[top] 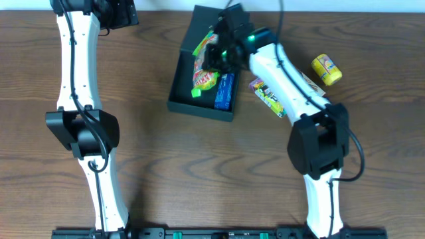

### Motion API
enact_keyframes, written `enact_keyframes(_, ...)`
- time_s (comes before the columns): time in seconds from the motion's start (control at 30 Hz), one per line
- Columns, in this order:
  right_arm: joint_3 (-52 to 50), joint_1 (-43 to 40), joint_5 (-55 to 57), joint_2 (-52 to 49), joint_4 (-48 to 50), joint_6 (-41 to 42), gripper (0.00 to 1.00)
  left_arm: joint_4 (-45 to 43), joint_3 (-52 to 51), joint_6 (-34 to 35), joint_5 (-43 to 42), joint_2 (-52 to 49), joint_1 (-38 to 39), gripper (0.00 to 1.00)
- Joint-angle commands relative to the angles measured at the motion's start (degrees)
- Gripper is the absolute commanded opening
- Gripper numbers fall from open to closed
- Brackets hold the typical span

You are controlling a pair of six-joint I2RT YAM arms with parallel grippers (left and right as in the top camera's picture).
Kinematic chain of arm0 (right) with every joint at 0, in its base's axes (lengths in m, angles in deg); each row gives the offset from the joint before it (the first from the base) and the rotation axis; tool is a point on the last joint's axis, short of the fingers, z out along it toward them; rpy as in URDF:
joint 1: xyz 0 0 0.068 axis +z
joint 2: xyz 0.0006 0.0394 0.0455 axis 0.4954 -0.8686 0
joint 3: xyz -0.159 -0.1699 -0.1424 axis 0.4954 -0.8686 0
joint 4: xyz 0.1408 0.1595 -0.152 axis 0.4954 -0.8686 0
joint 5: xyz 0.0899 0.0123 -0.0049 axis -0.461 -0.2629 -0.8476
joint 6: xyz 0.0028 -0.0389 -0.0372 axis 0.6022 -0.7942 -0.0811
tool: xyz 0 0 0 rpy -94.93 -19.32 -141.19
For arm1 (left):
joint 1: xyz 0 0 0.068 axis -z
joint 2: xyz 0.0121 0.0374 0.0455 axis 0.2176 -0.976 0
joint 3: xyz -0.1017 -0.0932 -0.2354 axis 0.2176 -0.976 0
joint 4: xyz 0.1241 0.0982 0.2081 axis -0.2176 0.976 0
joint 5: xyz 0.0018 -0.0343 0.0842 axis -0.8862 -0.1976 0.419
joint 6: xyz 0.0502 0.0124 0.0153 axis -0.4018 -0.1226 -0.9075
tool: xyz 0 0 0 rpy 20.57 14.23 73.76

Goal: Pack container

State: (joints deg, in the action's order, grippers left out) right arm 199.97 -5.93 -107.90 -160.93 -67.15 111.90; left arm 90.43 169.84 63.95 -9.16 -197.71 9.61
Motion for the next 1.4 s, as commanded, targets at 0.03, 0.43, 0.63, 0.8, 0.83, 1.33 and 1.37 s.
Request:
enact_keyframes(0.03, -0.72, -1.90, -10.34, 2.49, 3.04, 13.42, 0.01, 0.22, 0.39, 0.04, -0.07, -0.17, -0.39, 0.95)
enact_keyframes(0.43, -1.03, -2.49, -17.11, 3.17, 15.61, 12.24, 0.02, 2.32, -0.66, 0.42, -5.81, -0.37, -0.35, 0.95)
enact_keyframes(0.63, -1.03, -4.28, -17.77, 4.39, 15.17, 10.21, 0.01, 0.44, -10.49, 0.42, -14.03, -0.44, -0.35, 1.00)
enact_keyframes(0.8, -1.03, -6.67, -17.79, 6.34, 13.55, 6.21, 0.01, -0.20, -19.89, 0.44, -21.18, -0.44, -0.22, 0.34)
enact_keyframes(0.83, -1.03, -6.97, -17.92, 6.82, 13.03, 5.35, 0.01, -0.20, -21.46, 0.42, -22.01, -0.44, -0.17, 0.20)
enact_keyframes(1.33, -1.03, -8.33, -18.99, 7.30, 8.07, 1.84, 0.01, -8.26, -41.09, 0.63, -36.24, -0.46, 3.34, 0.06)
enact_keyframes(1.37, -1.03, -8.33, -18.97, 7.30, 8.07, 1.73, 0.01, -7.50, -41.09, 0.44, -36.26, -0.46, 3.67, 0.06)
